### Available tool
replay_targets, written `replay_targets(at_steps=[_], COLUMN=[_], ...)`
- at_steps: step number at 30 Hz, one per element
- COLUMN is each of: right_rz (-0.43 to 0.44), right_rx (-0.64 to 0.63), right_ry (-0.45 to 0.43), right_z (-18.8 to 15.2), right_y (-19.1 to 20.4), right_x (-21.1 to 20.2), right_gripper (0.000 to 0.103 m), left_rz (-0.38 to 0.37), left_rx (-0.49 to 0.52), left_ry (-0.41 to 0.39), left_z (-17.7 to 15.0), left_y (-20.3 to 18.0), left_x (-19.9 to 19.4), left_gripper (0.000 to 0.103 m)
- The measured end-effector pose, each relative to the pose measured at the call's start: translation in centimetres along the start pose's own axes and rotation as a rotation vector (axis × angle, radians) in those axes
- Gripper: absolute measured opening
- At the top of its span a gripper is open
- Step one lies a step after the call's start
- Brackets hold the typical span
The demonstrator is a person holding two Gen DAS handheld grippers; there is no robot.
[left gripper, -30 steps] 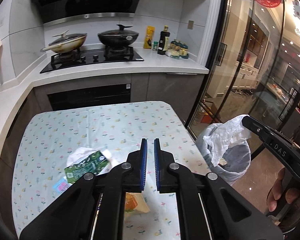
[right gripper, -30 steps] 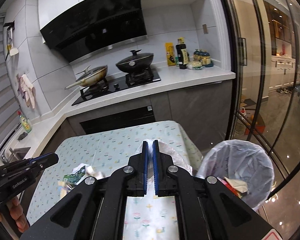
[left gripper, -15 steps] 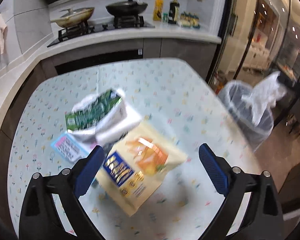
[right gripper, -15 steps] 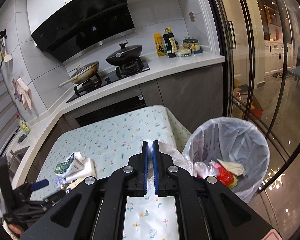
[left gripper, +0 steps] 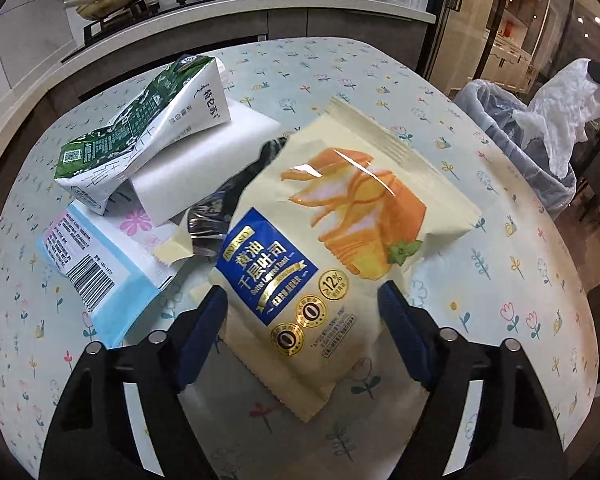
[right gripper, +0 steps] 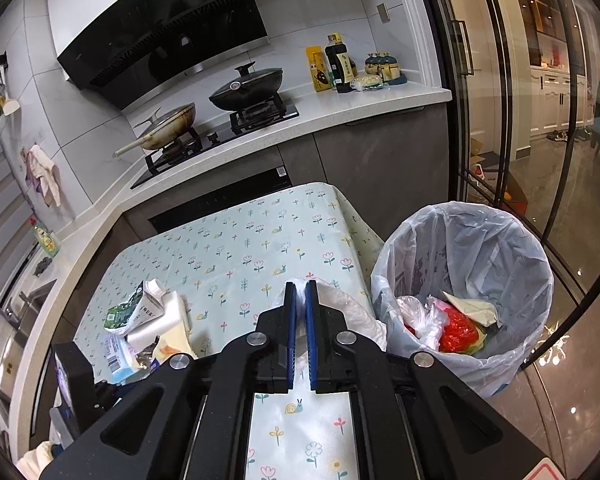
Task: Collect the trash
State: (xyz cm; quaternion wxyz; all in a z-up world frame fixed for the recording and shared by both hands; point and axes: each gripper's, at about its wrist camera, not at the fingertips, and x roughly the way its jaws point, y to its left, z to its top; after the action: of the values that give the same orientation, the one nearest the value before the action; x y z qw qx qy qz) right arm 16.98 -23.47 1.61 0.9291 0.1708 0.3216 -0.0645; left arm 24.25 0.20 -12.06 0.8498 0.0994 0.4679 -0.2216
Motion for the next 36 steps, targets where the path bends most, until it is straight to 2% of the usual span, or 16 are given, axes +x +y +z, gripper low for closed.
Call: replay_targets(at_steps=[2, 3, 4, 6, 8, 11, 13, 15, 18, 22, 28, 29, 31, 33, 35, 36], right_rz=[-0.001, -0.001, 0.0, 0.003, 0.005, 0.004, 0.003, 0.004, 0.005, 0.007, 0.009, 0.008, 0.007, 0.006, 0.006, 0.005], right_rx=[0.001, 0.001, 0.001, 0.001, 0.001, -0.001, 0.001, 0.007, 0.011, 0.013, 0.009, 0.007, 0.008, 0.009, 0.009, 0.009], right_ry=[0.003, 0.004, 0.005, 0.007, 0.008, 0.007, 0.004, -0.003, -0.009, -0.009, 0.0, 0.003, 0.008, 0.009, 0.008, 0.006], right_z=[0.0, 0.0, 0.0, -0.1, -0.2, -0.2, -0.2, -0.1, 0.0, 0.0, -0.1, -0.1, -0.2, -0.3, -0.3, -0.2], right_y=[0.1, 0.1, 0.2, 0.3, 0.4, 0.4, 0.2, 0.0, -0.2, -0.3, -0.2, -0.2, 0.0, 0.0, 0.0, 0.0], right_x=[0.1, 0.2, 0.3, 0.3, 0.2, 0.1, -0.1, -0.2, -0.4, -0.4, -0.3, -0.3, 0.0, 0.0, 0.0, 0.0], right_gripper=[0.005, 0.005, 0.005, 0.005, 0.005, 0.005, 0.005, 0.005, 0.005, 0.005, 0.005, 0.005, 0.005, 0.005, 0.005, 0.005], left_rz=[-0.011, -0.021, -0.014, -0.007, -0.033, -0.068, -0.044, -0.023, -0.033, -0.102, -0.115, -0.114, -0.142, -0.169, -0.171, -0.164], left_rx=[0.003, 0.011, 0.023, 0.035, 0.019, -0.007, -0.006, -0.013, -0.068, -0.157, -0.184, -0.192, -0.192, -0.177, -0.162, -0.151], left_ry=[-0.002, -0.002, 0.002, 0.003, 0.0, -0.016, -0.039, -0.067, -0.052, -0.021, 0.023, 0.014, 0.019, 0.033, 0.022, 0.012], left_z=[0.2, 0.3, 0.6, 0.7, 0.7, 1.0, 1.5, 1.9, 2.6, 2.3, 0.8, 0.7, 1.0, 1.2, 1.3, 1.4], left_y=[-0.4, -0.7, -1.2, -1.8, -1.9, -1.9, -1.6, -1.0, 0.7, 1.6, 0.4, 0.4, -0.2, -0.8, -1.5, -1.8], left_x=[-0.1, -0.1, 0.0, 0.2, -0.2, -1.1, -2.0, -2.6, -2.2, -1.1, 0.8, 0.6, 0.7, 0.7, 0.3, 0.1], left_gripper=[0.054, 0.038, 0.027, 0.018, 0.017, 0.026, 0.061, 0.074, 0.076, 0.075, 0.074, 0.071, 0.046, 0.03, 0.023, 0.016])
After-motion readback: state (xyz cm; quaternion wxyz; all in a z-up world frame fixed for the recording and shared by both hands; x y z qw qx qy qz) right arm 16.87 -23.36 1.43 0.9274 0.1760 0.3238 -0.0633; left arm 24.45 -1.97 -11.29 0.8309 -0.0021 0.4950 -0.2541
